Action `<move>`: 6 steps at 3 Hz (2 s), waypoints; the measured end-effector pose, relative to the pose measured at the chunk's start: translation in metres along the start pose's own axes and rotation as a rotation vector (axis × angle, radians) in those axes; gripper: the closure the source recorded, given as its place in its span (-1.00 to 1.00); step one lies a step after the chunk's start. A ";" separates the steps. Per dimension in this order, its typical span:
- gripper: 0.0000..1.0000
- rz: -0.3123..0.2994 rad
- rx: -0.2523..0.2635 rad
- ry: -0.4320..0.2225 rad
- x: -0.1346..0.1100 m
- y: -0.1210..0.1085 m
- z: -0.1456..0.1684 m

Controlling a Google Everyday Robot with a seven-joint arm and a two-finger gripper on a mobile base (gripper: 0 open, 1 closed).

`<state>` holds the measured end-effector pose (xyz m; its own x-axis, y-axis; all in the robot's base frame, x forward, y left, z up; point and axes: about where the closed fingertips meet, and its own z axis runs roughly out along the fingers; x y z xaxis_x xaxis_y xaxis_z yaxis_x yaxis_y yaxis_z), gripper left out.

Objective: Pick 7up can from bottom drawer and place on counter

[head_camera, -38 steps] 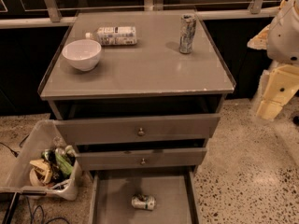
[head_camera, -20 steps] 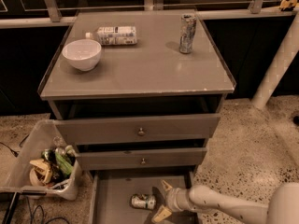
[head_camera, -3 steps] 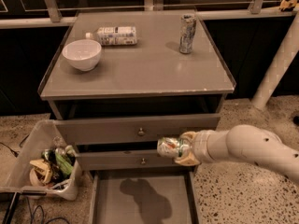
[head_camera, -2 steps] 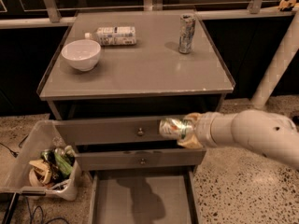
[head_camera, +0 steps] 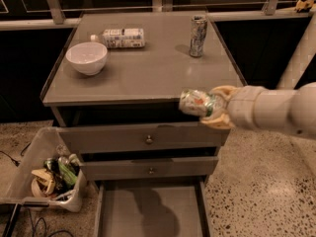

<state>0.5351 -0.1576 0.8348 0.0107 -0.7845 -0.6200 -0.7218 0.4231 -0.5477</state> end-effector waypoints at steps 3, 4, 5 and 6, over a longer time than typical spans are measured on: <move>1.00 0.000 -0.006 -0.178 -0.025 -0.043 -0.021; 1.00 0.014 0.001 -0.228 -0.055 -0.072 0.029; 1.00 0.022 0.018 -0.216 -0.068 -0.088 0.077; 1.00 0.037 0.044 -0.161 -0.072 -0.099 0.118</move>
Offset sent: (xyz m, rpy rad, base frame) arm -0.0024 -0.0279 0.0323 0.1246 -0.0330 0.0416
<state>0.6875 -0.0896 0.8672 0.0980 -0.6869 -0.7201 -0.6925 0.4727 -0.5450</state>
